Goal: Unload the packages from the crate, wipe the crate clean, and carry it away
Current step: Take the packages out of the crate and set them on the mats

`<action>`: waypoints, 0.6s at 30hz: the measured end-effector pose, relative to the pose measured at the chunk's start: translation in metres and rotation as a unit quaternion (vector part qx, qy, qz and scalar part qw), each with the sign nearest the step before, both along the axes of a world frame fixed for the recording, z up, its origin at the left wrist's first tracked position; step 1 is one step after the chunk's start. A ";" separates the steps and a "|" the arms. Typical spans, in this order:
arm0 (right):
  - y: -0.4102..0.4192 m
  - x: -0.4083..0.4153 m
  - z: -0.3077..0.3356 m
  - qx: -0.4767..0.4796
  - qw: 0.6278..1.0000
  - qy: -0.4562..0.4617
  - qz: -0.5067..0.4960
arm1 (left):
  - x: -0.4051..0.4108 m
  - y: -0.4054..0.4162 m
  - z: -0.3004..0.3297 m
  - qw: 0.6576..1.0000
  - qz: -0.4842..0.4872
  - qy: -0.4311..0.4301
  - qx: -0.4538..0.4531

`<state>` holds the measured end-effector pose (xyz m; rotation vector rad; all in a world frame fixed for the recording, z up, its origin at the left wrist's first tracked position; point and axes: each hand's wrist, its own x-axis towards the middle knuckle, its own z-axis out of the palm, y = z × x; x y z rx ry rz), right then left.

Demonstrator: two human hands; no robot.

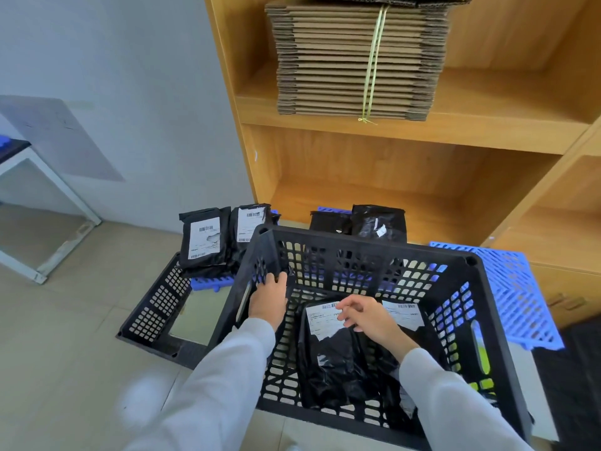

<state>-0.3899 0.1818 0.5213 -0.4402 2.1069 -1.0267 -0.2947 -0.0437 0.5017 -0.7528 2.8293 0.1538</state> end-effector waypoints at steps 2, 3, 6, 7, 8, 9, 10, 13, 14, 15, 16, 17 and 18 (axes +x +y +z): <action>-0.004 -0.001 -0.006 0.014 1.000 -0.007 0.003 | -0.003 -0.003 0.000 1.000 0.013 0.015 0.021; -0.006 -0.001 -0.007 0.018 1.000 -0.010 0.006 | -0.004 -0.004 0.002 0.999 0.018 0.023 0.035; -0.016 0.001 -0.009 0.019 0.999 -0.022 0.015 | -0.007 -0.010 0.013 0.996 0.026 0.041 0.069; -0.020 0.003 -0.008 0.019 0.999 -0.025 0.020 | -0.008 -0.011 0.017 0.995 0.029 0.054 0.083; -0.024 0.005 -0.008 0.021 0.999 -0.027 0.029 | -0.008 -0.013 0.021 0.992 0.032 0.069 0.101; -0.029 0.007 -0.007 0.027 0.999 -0.028 0.039 | -0.008 -0.015 0.025 0.988 0.036 0.082 0.123; -0.034 0.010 -0.006 0.034 0.998 -0.030 0.049 | -0.008 -0.016 0.030 0.985 0.038 0.092 0.143; -0.047 0.025 0.003 0.029 0.994 -0.077 0.065 | -0.010 -0.017 0.048 0.972 0.062 0.106 0.202; -0.051 0.030 0.008 0.012 0.993 -0.103 0.063 | -0.010 -0.017 0.054 0.965 0.077 0.110 0.224; -0.054 0.036 0.013 -0.010 0.991 -0.120 0.060 | -0.010 -0.018 0.058 0.959 0.090 0.114 0.244; -0.057 0.041 0.017 -0.029 0.990 -0.128 0.059 | -0.009 -0.018 0.062 0.953 0.104 0.118 0.260; -0.059 0.045 0.021 -0.043 0.988 -0.133 0.059 | -0.009 -0.019 0.063 0.946 0.117 0.124 0.276; -0.061 0.049 0.021 -0.052 0.988 -0.137 0.056 | -0.007 -0.018 0.065 0.939 0.127 0.131 0.293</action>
